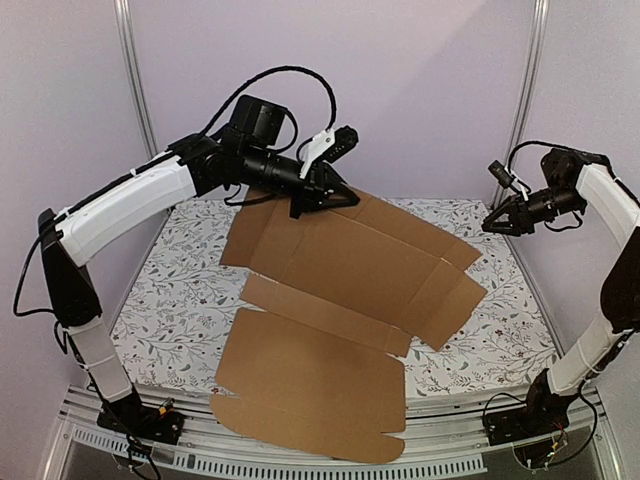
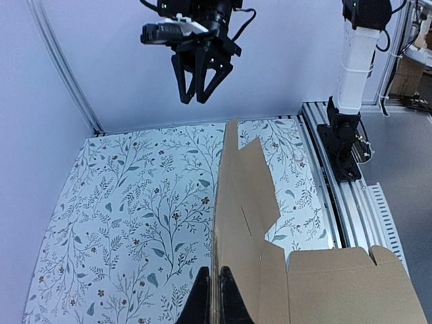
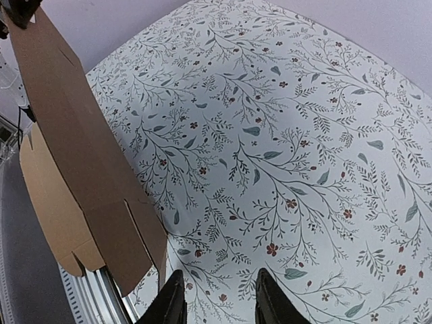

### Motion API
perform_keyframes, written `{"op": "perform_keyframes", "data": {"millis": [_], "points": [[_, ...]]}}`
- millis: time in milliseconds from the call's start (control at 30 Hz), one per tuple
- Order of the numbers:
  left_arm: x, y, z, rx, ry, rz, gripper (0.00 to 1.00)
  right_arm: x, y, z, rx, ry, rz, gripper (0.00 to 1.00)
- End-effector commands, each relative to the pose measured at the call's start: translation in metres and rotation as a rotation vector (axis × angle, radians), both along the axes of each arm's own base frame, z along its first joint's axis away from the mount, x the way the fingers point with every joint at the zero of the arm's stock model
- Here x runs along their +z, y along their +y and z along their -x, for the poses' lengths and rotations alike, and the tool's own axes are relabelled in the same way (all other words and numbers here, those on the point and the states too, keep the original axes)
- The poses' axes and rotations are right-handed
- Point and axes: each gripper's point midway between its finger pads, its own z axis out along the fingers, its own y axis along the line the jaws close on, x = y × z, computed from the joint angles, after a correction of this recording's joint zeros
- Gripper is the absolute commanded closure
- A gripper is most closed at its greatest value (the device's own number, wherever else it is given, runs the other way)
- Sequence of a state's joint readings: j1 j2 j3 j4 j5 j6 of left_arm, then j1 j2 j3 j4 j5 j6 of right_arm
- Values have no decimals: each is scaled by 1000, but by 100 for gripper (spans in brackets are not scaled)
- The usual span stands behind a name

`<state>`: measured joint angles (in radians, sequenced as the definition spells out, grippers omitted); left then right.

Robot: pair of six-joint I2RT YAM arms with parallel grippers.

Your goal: Fold the paper box

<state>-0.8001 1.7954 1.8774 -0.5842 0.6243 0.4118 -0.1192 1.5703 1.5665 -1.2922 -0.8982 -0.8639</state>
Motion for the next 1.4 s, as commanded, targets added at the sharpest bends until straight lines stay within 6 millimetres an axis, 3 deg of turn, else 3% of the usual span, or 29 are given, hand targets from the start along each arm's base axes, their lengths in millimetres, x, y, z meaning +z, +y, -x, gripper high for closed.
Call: {"op": "perform_keyframes", "data": {"millis": [0, 200, 400, 667, 967, 1367], "points": [[39, 14, -9, 37, -32, 138, 100, -12, 6, 3, 1, 37, -30, 65], [38, 18, -18, 80, -35, 150, 100, 0, 34, 37, 145, 25, -70, 63], [36, 15, -24, 95, -19, 159, 100, 6, 56, 49, 212, -26, -58, 63], [36, 9, -21, 69, 28, 190, 100, 26, 67, 53, 229, -71, -124, 56], [31, 3, -8, -15, 85, 170, 100, 50, 74, 36, 204, -134, -210, 52], [27, -5, 3, -95, 141, 169, 100, 68, 92, 43, 282, -160, -259, 52]]}}
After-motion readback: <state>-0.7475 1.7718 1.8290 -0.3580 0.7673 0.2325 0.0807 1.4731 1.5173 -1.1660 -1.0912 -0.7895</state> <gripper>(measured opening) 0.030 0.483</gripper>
